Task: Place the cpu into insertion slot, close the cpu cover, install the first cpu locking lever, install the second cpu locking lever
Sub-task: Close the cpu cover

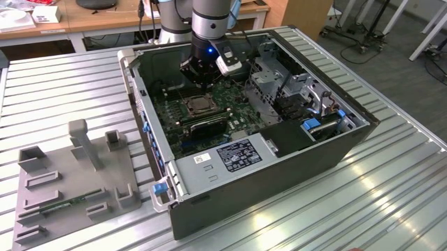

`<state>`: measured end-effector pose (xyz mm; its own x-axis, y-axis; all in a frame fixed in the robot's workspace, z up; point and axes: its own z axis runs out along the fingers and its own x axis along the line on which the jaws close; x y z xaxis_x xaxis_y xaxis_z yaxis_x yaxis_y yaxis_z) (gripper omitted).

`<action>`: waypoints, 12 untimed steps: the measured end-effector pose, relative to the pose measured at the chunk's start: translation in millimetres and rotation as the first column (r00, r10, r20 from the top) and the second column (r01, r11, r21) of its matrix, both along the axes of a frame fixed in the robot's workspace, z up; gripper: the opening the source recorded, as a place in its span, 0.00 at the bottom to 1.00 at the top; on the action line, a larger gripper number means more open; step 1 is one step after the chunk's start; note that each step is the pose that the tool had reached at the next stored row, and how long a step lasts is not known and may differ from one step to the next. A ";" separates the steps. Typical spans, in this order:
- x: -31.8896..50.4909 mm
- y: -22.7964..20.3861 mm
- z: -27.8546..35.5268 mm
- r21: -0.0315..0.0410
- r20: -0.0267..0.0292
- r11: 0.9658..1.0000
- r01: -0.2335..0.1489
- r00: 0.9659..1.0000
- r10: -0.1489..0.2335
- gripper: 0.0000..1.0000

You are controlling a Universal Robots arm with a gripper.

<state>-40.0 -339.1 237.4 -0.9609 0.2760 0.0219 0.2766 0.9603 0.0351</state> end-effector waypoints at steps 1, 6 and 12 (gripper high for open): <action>0.0 0.0 0.0 0.000 0.000 1.000 0.000 1.000 0.000 0.11; 0.0 0.0 0.0 0.000 0.000 1.000 -0.007 1.000 0.007 0.11; 0.0 0.0 0.0 0.000 0.000 0.997 -0.071 0.997 0.071 0.11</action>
